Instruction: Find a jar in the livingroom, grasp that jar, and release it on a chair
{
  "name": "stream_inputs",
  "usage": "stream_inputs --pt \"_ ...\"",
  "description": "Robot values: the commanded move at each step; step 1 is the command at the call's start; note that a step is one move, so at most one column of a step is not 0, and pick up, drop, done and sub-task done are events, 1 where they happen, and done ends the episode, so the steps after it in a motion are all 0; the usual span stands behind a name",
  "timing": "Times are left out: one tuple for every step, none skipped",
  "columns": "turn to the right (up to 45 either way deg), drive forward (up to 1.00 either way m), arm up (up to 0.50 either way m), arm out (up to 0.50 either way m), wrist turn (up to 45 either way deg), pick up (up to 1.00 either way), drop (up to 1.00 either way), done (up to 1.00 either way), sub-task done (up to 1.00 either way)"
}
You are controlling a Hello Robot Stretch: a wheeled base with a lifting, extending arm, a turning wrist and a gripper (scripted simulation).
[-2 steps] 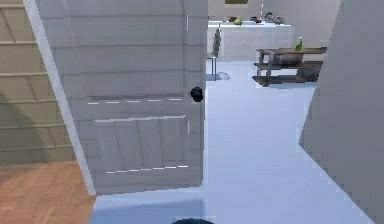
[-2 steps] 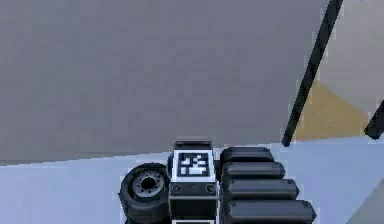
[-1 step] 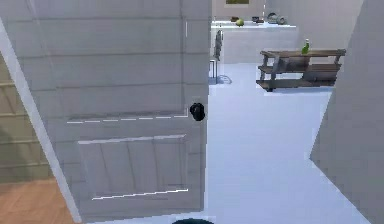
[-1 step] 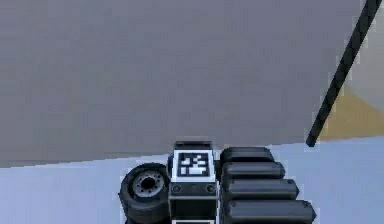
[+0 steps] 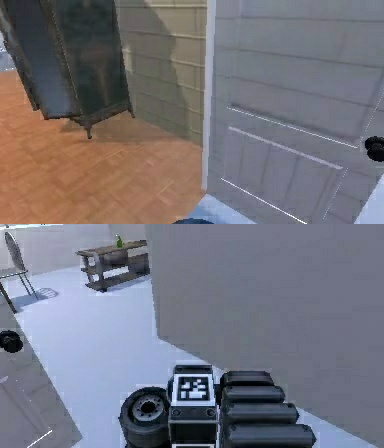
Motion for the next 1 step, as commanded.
stream_inputs --pt "-45.0 0.0 0.0 0.0 0.0 0.0 0.0 0.0 0.0"
